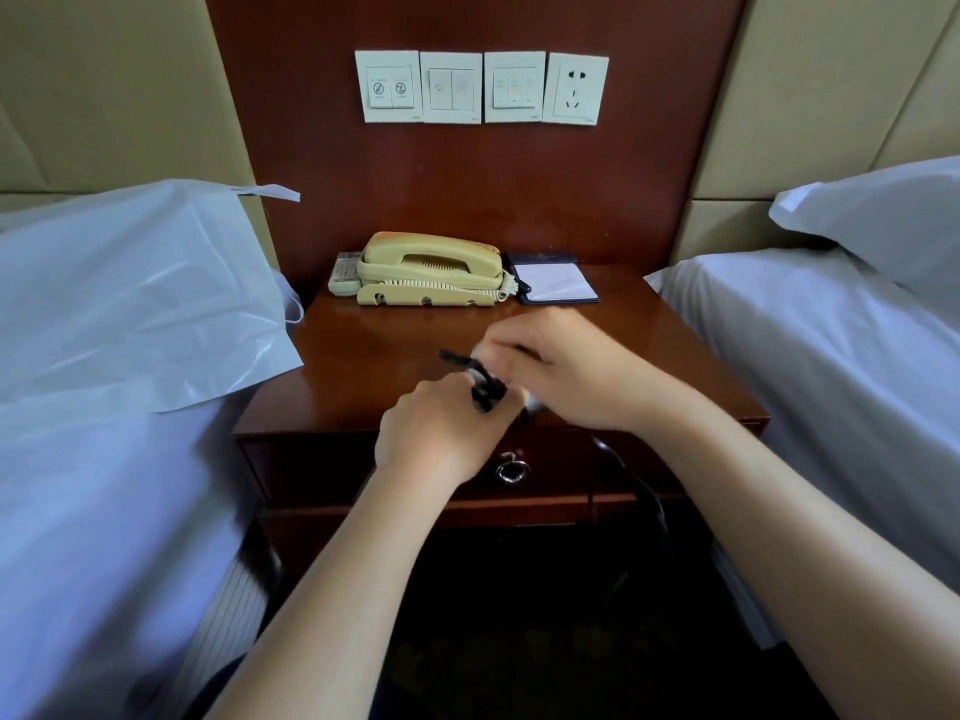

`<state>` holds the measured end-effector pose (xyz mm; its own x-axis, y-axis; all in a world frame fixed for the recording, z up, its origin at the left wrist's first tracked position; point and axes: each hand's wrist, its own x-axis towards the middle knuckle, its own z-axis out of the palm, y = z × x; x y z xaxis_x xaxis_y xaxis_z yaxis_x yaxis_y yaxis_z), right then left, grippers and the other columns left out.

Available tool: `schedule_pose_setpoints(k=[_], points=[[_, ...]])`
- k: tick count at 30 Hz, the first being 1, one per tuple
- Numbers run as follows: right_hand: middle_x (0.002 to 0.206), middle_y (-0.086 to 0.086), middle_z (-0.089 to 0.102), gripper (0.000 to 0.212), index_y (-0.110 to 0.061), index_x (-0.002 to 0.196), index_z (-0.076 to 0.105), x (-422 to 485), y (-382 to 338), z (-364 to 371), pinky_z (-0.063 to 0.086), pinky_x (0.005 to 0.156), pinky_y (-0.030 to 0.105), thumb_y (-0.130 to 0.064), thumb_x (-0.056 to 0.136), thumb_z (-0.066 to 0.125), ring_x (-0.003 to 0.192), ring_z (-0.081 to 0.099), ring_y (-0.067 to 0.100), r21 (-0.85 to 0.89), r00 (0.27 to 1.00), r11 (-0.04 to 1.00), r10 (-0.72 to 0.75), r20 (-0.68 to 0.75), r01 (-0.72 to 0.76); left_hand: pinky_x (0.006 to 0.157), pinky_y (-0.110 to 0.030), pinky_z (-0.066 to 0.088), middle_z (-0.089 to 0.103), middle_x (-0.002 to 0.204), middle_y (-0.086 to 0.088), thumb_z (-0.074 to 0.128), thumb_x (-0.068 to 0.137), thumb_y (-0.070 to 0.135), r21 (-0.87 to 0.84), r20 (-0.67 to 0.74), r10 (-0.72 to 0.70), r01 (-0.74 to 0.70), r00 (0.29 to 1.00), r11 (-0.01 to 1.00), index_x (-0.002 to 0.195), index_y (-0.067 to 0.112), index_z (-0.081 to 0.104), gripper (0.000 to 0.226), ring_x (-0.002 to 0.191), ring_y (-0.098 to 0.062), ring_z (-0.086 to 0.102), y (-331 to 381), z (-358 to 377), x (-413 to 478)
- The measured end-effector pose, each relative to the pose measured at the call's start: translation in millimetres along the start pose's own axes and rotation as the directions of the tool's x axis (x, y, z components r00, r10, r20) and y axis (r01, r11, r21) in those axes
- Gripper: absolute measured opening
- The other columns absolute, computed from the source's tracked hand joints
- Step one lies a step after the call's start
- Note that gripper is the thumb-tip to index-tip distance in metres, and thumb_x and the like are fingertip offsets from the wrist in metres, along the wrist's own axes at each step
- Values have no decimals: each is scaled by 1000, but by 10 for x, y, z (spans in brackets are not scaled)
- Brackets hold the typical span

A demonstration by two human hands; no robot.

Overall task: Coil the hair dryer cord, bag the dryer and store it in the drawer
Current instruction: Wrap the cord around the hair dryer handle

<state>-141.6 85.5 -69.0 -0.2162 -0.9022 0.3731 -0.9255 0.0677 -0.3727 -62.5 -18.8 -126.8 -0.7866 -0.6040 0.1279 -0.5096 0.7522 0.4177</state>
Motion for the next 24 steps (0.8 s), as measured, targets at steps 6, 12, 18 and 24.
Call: schedule_pose_setpoints(k=[6, 12, 18, 24], points=[[49, -2, 31, 45, -15, 54, 33, -19, 208, -191, 26, 48, 21, -26, 96, 45, 52, 32, 12, -84, 977, 988, 116, -179, -133, 66, -35, 41, 55, 77, -3, 24, 87, 69, 21, -64, 107, -106, 992, 994, 78, 22, 52, 56, 80, -32, 57, -88, -39, -19], [48, 0, 24, 53, -17, 52, 22, -14, 414, -260, 22, 50, 33, -39, 94, 47, 50, 26, 18, -164, 919, 956, 171, -355, -241, 71, -34, 46, 52, 71, 6, 28, 88, 64, -165, 32, 166, -159, 986, 973, 78, 32, 62, 48, 79, -25, 56, -50, -126, -122], [50, -3, 19, 53, -17, 52, 25, -104, 754, -296, 17, 50, 31, -39, 92, 51, 45, 21, 12, -52, 913, 945, 297, -280, -323, 54, -37, 45, 43, 48, 1, 40, 72, 61, -514, 176, 343, -211, 923, 831, 51, 13, 45, 53, 45, -21, 46, -260, -112, -25], [52, 8, 31, 52, -2, 52, 38, -140, 968, -210, 22, 49, 28, -31, 92, 53, 49, 28, 18, 270, 887, 894, 416, -200, -358, 49, -30, 40, 59, 48, -11, 44, 77, 40, -824, 253, 435, -44, 864, 565, 51, 13, 63, 42, 40, -24, 48, -188, -102, 9]])
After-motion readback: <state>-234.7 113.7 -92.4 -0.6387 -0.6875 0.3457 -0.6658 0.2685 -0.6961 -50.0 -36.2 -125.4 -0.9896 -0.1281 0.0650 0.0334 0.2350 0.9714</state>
